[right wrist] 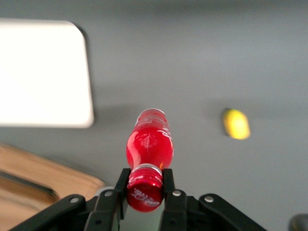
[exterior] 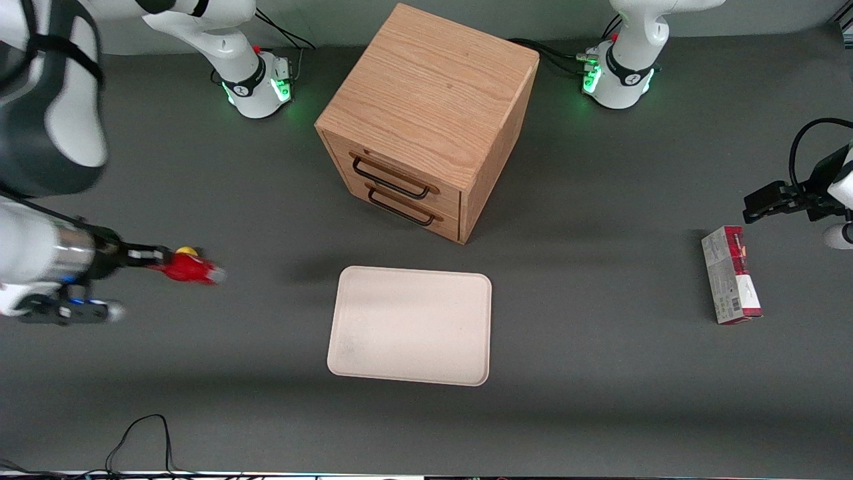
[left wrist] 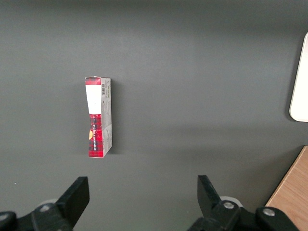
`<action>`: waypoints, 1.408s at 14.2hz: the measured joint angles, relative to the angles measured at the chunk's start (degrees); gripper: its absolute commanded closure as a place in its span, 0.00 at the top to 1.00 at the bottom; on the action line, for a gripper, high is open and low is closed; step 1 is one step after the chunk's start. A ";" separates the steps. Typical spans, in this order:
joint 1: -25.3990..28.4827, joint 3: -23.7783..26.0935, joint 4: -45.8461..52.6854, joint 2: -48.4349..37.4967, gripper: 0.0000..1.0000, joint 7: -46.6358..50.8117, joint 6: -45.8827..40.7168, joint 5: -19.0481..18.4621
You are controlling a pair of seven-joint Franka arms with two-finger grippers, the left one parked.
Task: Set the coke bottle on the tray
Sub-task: 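Carry the bottle over to the edge of the cream tray, then set the bottle upright on the tray and open the right gripper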
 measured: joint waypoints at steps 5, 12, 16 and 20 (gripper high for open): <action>3.47 4.35 1.43 8.63 0.00 17.19 15.24 -0.12; 7.76 4.34 2.20 15.21 0.00 22.90 24.41 -2.35; 10.12 4.34 2.32 17.39 0.00 25.17 27.52 -4.50; 11.04 4.34 2.74 18.90 0.00 25.45 28.43 -4.99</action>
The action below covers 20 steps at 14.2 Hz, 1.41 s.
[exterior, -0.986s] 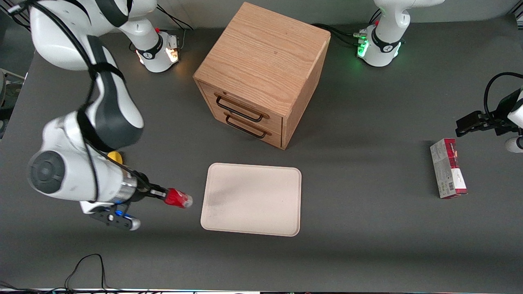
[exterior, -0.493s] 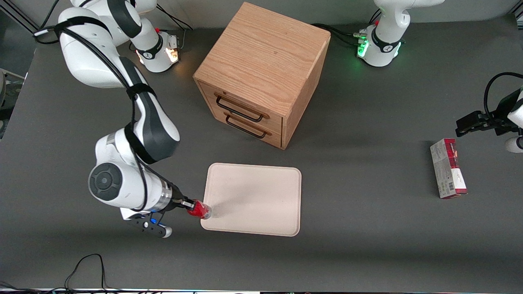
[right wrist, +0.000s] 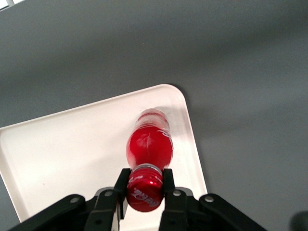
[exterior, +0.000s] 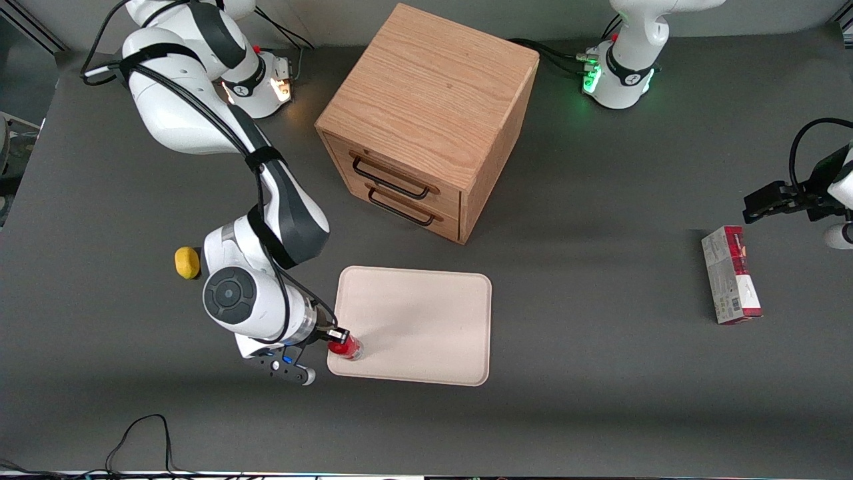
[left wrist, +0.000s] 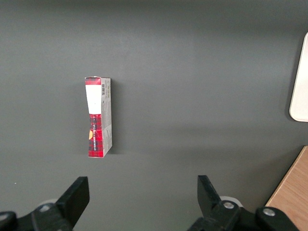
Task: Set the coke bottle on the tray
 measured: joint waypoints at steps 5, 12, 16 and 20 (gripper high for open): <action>0.35 0.00 0.06 0.51 1.00 0.00 0.00 -1.38; 0.42 0.00 0.55 0.53 1.00 0.00 0.02 -1.99; 0.42 0.00 0.80 0.53 1.00 0.00 -0.05 -2.03; -0.65 -0.08 1.51 -2.01 1.00 -5.12 -8.93 -1.78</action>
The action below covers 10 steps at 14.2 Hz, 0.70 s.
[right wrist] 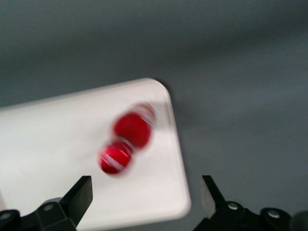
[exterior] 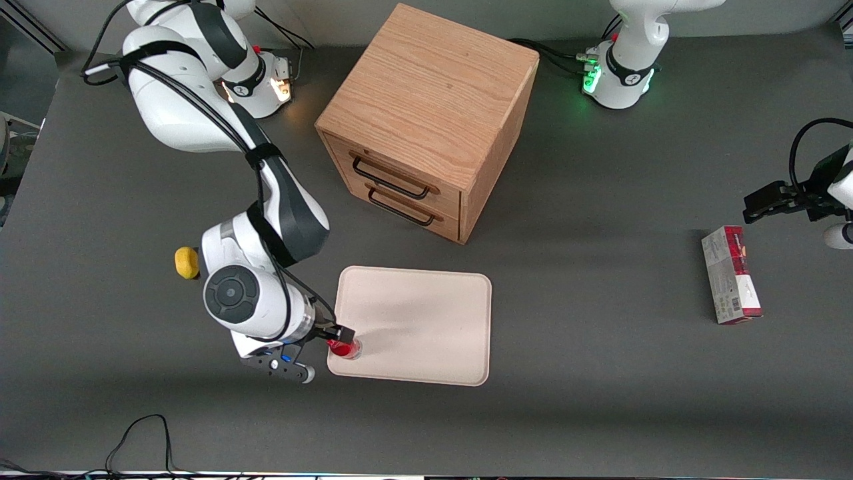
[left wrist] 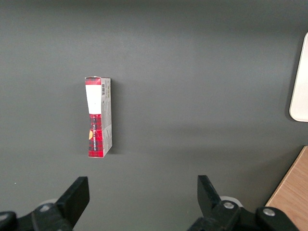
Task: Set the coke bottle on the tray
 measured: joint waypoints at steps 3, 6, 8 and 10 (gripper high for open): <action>-5.30 -0.03 -7.81 -9.41 1.00 -11.93 -4.88 2.23; -10.91 -0.11 -25.61 -24.15 1.00 -21.60 -3.13 3.01; -12.33 -1.58 -37.35 -35.18 1.00 -27.11 -2.70 4.01; -12.26 -4.77 -45.61 -45.20 1.00 -33.14 -3.41 5.73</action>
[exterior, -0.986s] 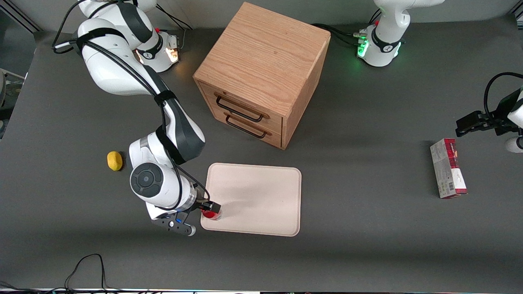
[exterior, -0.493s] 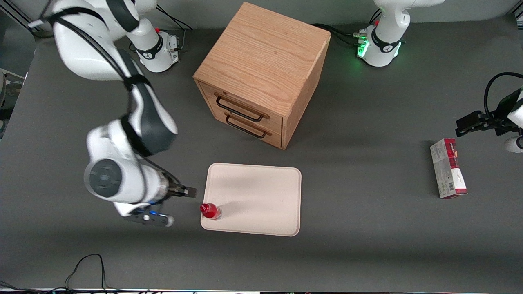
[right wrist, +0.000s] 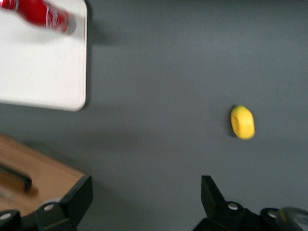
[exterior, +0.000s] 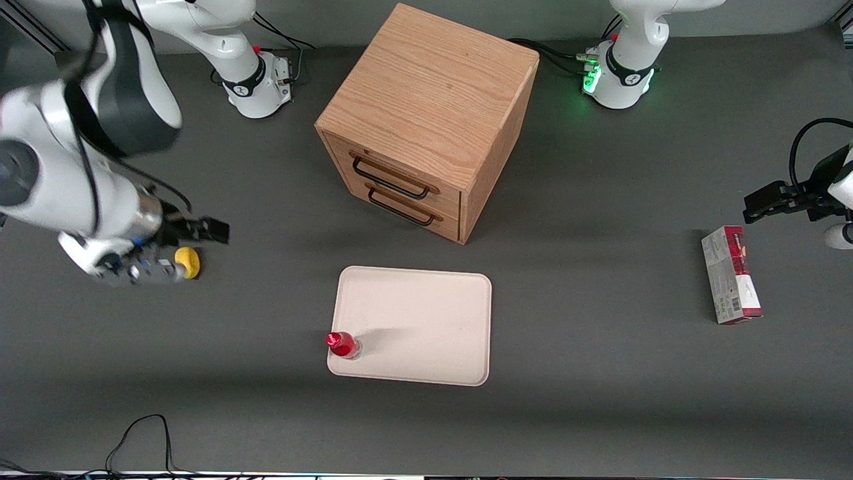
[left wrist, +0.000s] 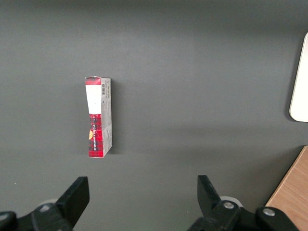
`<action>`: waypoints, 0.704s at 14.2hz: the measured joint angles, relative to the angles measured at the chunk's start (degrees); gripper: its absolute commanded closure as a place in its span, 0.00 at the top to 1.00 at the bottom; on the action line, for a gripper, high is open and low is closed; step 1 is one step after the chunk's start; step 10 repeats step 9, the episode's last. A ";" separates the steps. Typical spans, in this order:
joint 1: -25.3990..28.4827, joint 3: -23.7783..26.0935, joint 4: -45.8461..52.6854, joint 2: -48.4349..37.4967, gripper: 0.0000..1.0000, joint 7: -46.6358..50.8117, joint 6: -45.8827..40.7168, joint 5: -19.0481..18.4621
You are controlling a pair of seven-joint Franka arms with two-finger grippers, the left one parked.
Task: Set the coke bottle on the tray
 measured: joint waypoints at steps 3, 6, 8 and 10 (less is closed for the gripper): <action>0.46 -3.41 -3.78 -7.29 1.00 -5.41 -2.76 0.83; 3.55 -6.87 -3.69 -7.66 1.00 -5.70 -2.78 0.84; 4.97 -8.48 -2.80 -7.67 1.00 -6.04 -3.34 0.84; 5.08 -8.58 -2.23 -7.66 1.00 -6.61 -3.66 0.84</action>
